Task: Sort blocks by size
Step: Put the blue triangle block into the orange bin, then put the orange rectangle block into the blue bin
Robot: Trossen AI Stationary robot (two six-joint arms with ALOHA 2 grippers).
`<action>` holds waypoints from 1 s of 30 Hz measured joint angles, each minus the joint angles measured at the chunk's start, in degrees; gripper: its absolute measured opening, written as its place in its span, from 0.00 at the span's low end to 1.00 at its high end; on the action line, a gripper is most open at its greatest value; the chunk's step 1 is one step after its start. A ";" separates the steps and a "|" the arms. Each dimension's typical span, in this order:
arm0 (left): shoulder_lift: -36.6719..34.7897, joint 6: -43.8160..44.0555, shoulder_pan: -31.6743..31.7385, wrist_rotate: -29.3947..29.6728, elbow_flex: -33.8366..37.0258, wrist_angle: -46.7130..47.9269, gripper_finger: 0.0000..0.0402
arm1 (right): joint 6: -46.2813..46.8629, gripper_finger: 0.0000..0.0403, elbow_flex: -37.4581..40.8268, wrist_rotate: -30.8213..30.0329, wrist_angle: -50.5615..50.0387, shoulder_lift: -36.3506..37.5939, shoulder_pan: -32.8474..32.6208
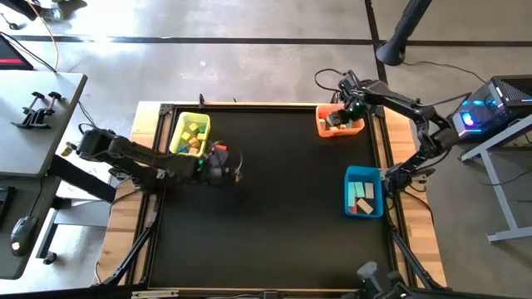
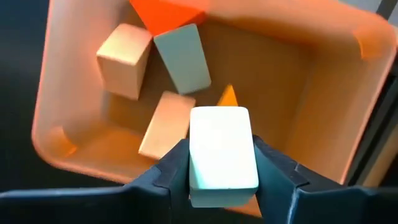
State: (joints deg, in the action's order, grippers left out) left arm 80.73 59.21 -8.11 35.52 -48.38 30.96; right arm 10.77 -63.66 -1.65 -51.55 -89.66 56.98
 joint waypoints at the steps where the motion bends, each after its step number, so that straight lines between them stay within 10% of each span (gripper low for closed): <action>1: 0.00 -2.55 1.78 -0.84 0.00 -1.90 0.55 | -0.79 0.33 0.00 0.00 0.74 -0.56 0.13; 14: 0.00 -12.97 14.77 -6.83 -0.02 -11.01 0.55 | -4.62 0.44 -0.06 -4.30 5.30 -1.87 2.23; 19: -0.03 -11.95 20.35 -19.89 -0.02 -10.73 0.55 | -5.27 0.44 -2.29 0.20 5.47 -0.69 1.70; 23: -0.07 -19.15 23.91 -31.09 -0.09 -4.19 0.55 | -2.80 0.44 -3.06 6.86 12.48 0.40 -1.33; 30: -0.07 -37.75 26.17 -31.33 -0.09 12.63 0.55 | -0.71 0.44 -3.06 11.23 27.80 0.41 -9.14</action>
State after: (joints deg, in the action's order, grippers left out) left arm 80.66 21.46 18.06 4.20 -48.47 43.59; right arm 10.07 -66.72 9.58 -23.75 -89.25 47.83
